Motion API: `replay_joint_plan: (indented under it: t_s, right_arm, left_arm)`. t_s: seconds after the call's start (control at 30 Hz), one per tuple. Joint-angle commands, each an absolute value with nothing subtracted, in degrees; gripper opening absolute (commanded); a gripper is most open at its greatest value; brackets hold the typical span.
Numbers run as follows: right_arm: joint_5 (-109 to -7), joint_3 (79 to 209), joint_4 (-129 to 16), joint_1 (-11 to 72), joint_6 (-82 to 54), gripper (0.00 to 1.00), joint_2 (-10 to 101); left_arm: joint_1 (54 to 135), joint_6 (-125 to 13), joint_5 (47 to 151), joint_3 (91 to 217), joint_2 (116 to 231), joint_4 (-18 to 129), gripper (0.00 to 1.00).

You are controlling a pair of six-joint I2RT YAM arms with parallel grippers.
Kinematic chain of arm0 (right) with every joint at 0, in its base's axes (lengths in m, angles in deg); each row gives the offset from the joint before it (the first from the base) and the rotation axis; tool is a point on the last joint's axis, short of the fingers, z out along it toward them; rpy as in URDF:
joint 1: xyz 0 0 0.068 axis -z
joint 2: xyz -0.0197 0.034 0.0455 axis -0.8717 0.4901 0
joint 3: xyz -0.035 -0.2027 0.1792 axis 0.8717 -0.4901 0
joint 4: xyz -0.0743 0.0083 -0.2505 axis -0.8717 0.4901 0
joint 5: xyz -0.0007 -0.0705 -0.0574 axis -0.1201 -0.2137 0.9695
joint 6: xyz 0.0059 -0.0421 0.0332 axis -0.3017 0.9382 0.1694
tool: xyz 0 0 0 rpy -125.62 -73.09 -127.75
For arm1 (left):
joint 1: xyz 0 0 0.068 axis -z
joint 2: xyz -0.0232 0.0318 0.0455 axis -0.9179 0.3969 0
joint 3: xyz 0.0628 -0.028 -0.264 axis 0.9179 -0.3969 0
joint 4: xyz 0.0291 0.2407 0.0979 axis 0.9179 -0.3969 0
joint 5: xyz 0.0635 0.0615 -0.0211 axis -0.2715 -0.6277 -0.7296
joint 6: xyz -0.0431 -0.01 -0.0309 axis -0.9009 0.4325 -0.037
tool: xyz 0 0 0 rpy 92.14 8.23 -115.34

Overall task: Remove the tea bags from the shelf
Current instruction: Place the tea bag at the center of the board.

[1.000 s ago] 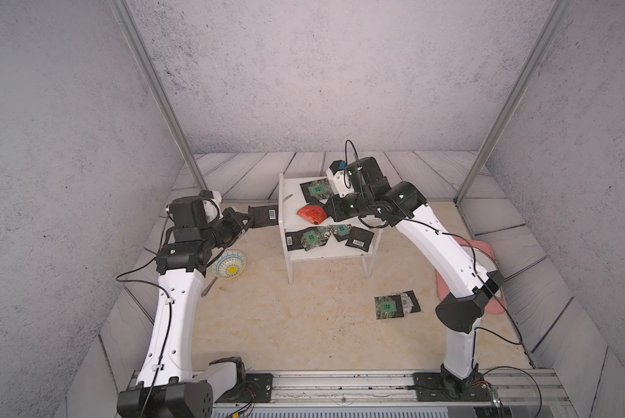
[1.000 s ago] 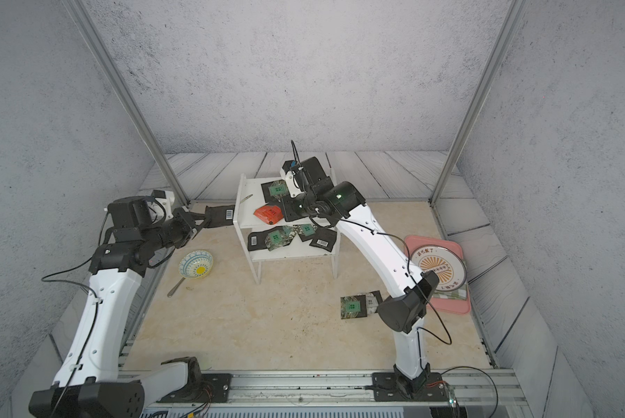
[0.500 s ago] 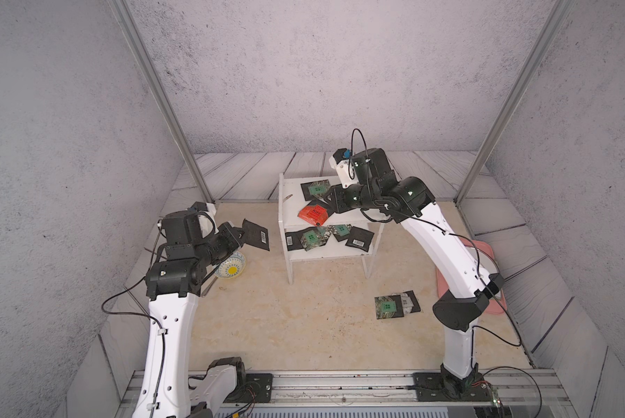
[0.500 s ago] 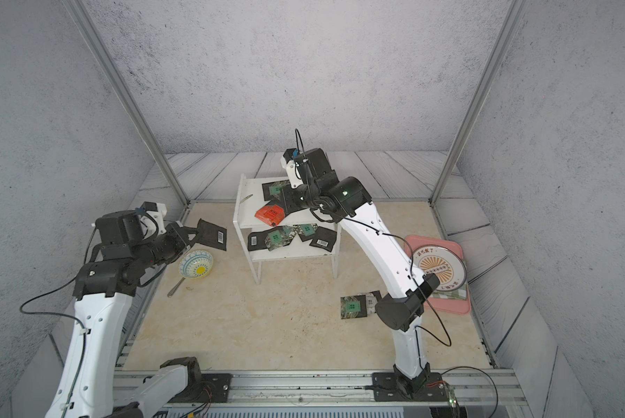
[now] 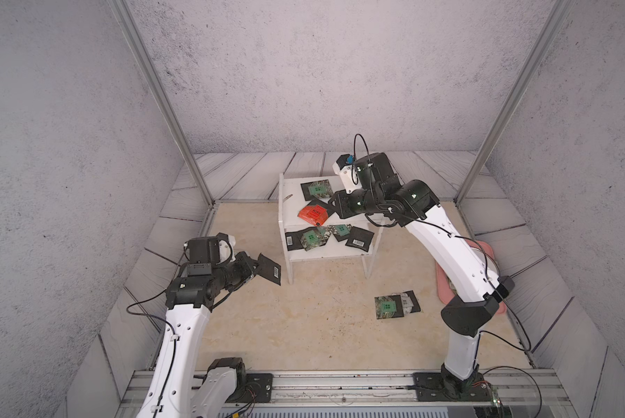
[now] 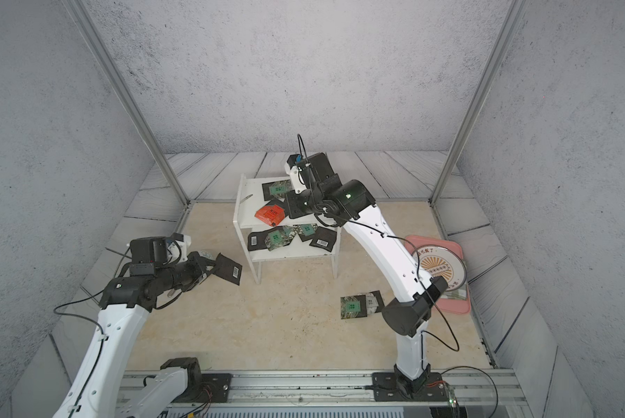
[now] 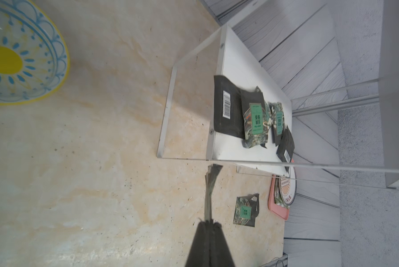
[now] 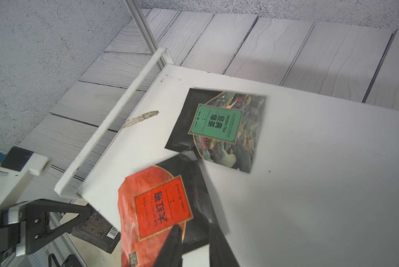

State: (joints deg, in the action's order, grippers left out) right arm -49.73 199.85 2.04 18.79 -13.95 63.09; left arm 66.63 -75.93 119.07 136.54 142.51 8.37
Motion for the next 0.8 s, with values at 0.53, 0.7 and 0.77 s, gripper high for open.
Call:
replay_joint_plan:
  t_s: [0.53,0.7,0.77]
  right_arm:
    - [-49.7,151.6,-13.1,29.9,-22.7,0.32,23.2]
    - [-58.1,137.5,-17.5,30.5,-26.1,0.48,13.2]
    - [-63.7,131.1,-22.2,30.6,-28.3,0.57,9.2]
  left_arm:
    - [93.7,-82.2,111.8,124.2,137.7,22.1,0.00]
    - [98.1,-80.9,112.9,126.3,139.2,26.1,0.00]
    - [99.0,-80.6,114.9,126.8,139.6,28.5,0.00]
